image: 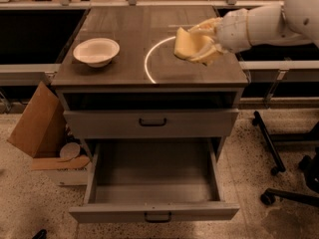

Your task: Pick sponge from middle drawer and place on counter

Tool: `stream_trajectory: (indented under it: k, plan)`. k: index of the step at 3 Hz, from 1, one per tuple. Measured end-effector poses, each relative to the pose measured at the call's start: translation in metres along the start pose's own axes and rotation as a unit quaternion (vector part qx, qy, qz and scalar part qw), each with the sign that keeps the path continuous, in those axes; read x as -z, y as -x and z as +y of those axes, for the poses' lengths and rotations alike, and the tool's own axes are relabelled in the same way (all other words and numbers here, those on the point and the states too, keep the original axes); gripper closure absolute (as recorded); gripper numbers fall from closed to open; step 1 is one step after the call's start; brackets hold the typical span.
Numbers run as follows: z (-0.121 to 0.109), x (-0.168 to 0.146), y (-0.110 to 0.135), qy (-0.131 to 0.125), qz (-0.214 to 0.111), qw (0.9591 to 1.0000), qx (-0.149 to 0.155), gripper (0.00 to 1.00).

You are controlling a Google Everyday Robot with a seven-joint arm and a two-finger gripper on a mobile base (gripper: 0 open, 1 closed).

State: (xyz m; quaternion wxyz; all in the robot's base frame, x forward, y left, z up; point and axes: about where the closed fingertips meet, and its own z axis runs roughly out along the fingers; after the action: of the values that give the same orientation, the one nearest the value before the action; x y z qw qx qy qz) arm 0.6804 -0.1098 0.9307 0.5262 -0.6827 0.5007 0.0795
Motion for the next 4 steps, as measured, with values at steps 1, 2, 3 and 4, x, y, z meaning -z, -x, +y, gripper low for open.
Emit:
stream_trajectory:
  k: [1,2,3,4]
  plan:
    - [-0.015,-0.022,-0.006,-0.001,0.0,0.9996,-0.03,1.0]
    - [-0.024,-0.042,-0.015,-0.002,0.005,0.9982,-0.059,0.84]
    - [-0.03,-0.061,-0.026,0.003,0.011,0.9963,-0.085,0.6]
    - [-0.035,-0.076,-0.04,0.008,0.019,0.9939,-0.108,0.37]
